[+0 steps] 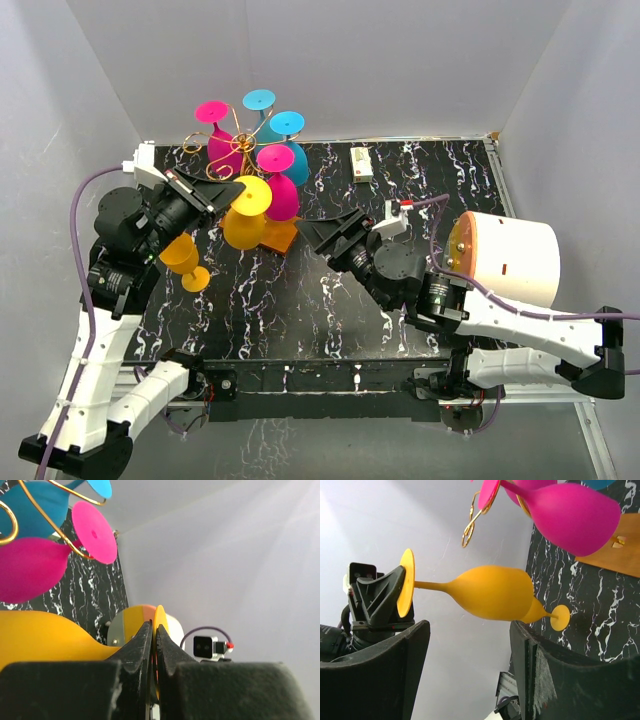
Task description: Place the wine glass upside down on the wine glass rack
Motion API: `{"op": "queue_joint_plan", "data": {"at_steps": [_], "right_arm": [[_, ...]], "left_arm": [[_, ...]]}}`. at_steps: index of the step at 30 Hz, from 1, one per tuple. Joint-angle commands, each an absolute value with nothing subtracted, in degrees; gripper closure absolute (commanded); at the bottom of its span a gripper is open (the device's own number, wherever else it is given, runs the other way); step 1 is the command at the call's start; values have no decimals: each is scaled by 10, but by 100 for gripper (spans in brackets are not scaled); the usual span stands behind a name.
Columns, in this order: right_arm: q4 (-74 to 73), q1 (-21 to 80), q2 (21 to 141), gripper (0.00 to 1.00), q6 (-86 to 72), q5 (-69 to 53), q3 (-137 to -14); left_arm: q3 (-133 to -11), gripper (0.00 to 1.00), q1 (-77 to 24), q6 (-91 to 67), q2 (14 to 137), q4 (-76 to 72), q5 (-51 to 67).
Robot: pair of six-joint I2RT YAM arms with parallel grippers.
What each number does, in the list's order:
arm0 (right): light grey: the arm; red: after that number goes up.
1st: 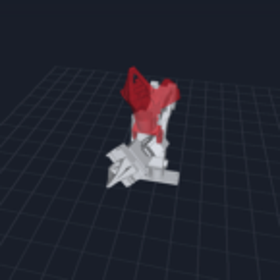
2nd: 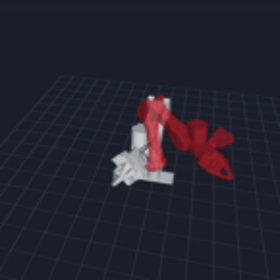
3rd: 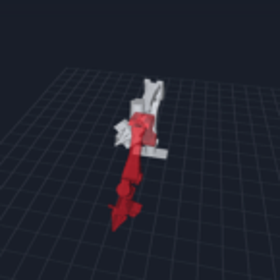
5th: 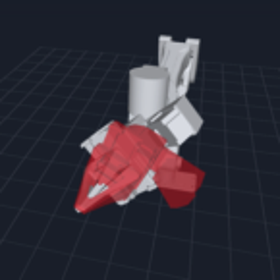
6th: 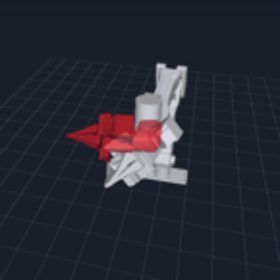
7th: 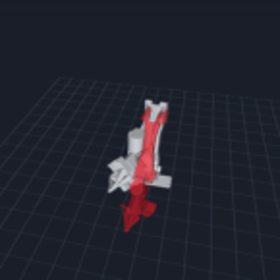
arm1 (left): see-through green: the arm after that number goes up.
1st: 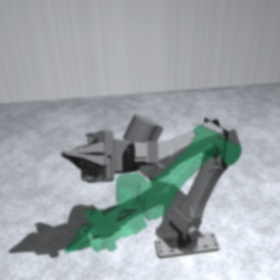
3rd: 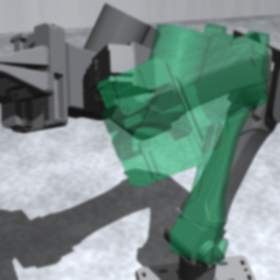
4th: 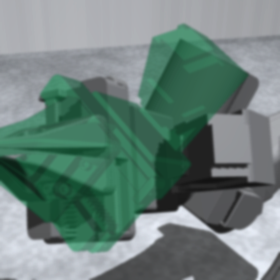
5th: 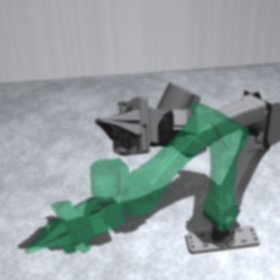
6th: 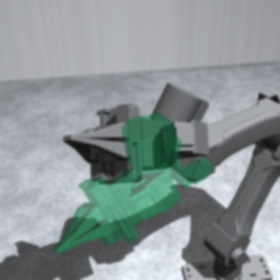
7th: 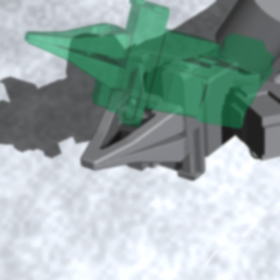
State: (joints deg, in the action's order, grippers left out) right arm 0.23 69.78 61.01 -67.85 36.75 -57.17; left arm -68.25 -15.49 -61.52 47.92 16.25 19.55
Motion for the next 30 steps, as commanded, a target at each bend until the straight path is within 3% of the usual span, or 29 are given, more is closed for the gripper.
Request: {"op": "queue_joint_plan", "data": {"at_steps": [1, 16, 30], "right_arm": [[14, 693, 584, 37, -659, 404, -570], [1, 689, 547, 39, -644, 442, -557], [-1, 689, 533, 40, -650, 465, -546]], "left_arm": [[-696, 100, -155, -659, 501, 121, 146], [-695, 100, -154, -663, 556, 95, 62], [-743, 100, -97, -619, 616, 72, 60]]}}
